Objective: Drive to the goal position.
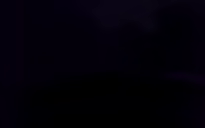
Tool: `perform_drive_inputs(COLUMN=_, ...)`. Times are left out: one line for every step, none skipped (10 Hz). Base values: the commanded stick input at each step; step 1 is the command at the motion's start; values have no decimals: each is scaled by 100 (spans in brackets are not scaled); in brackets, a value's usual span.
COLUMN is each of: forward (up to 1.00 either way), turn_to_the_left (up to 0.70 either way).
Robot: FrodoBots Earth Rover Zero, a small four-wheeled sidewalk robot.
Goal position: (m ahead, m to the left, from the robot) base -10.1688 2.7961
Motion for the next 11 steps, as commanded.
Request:
perform_drive_inputs(forward=-100, turn_to_the_left=0)
perform_drive_inputs(forward=-100, turn_to_the_left=0)
perform_drive_inputs(forward=-100, turn_to_the_left=0)
perform_drive_inputs(forward=-100, turn_to_the_left=0)
perform_drive_inputs(forward=-100, turn_to_the_left=0)
perform_drive_inputs(forward=-100, turn_to_the_left=0)
perform_drive_inputs(forward=-100, turn_to_the_left=0)
perform_drive_inputs(forward=-100, turn_to_the_left=0)
perform_drive_inputs(forward=-100, turn_to_the_left=0)
perform_drive_inputs(forward=-100, turn_to_the_left=0)
perform_drive_inputs(forward=-100, turn_to_the_left=0)
